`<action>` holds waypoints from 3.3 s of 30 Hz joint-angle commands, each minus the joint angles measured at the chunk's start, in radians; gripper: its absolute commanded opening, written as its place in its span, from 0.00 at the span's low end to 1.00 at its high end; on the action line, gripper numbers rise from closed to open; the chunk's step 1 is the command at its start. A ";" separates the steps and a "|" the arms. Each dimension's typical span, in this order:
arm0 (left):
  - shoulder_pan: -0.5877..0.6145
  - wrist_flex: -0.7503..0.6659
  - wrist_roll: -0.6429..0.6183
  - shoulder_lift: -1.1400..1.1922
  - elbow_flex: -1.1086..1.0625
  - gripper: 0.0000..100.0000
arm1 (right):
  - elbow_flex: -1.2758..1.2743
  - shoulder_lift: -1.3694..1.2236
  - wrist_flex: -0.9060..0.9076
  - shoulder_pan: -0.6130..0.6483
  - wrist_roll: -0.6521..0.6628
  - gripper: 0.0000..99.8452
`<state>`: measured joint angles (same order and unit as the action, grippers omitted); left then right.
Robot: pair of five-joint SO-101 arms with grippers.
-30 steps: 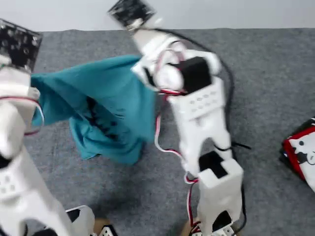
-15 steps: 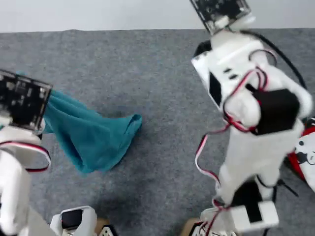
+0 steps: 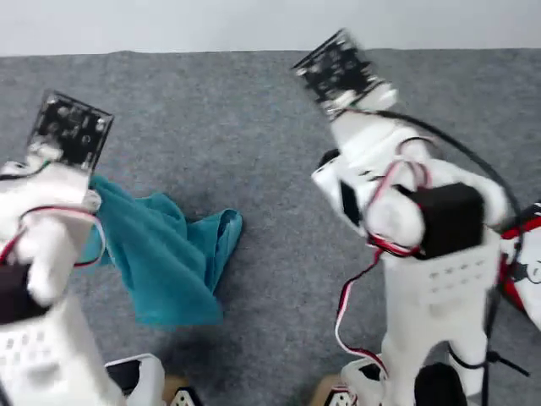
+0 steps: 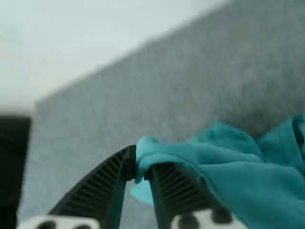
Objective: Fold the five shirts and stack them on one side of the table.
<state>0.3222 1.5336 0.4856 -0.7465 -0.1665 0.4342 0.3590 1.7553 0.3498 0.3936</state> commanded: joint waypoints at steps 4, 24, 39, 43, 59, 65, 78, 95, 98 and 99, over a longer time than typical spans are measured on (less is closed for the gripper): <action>0.152 -0.427 0.083 0.037 -0.636 0.01 | -0.170 0.025 -0.016 0.128 -0.081 0.01; 0.663 -0.387 0.137 0.816 -0.232 0.06 | -0.551 -0.064 -0.249 0.487 -0.238 0.16; 0.663 -0.376 0.137 0.850 -0.223 0.06 | -0.150 -0.736 -0.427 0.562 -0.252 0.20; 0.661 -0.376 0.133 0.850 -0.223 0.06 | 0.040 -0.891 -0.380 0.587 -0.252 0.20; 0.657 -0.315 0.132 0.773 -0.202 0.06 | 0.433 -1.152 -0.035 0.510 -0.054 0.01; 0.654 -0.307 0.130 0.517 -0.206 0.06 | 0.531 -1.150 0.028 0.343 -0.052 0.01; 0.497 -0.112 0.132 0.020 -0.208 0.07 | 0.690 -1.148 0.030 0.153 -0.051 0.01; 0.493 -0.107 0.186 -0.304 -0.463 0.07 | 0.891 -1.150 0.035 -0.081 0.081 0.01; 0.493 -0.107 0.187 -0.371 -0.530 0.07 | 0.895 -1.150 0.033 -0.082 0.081 0.01; 0.493 -0.107 0.187 -0.394 -0.550 0.07 | 0.895 -1.150 0.033 -0.081 0.081 0.01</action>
<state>0.8163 1.4277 0.6651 -1.0794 -0.6866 1.2704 -0.8117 1.7538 0.2808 0.4641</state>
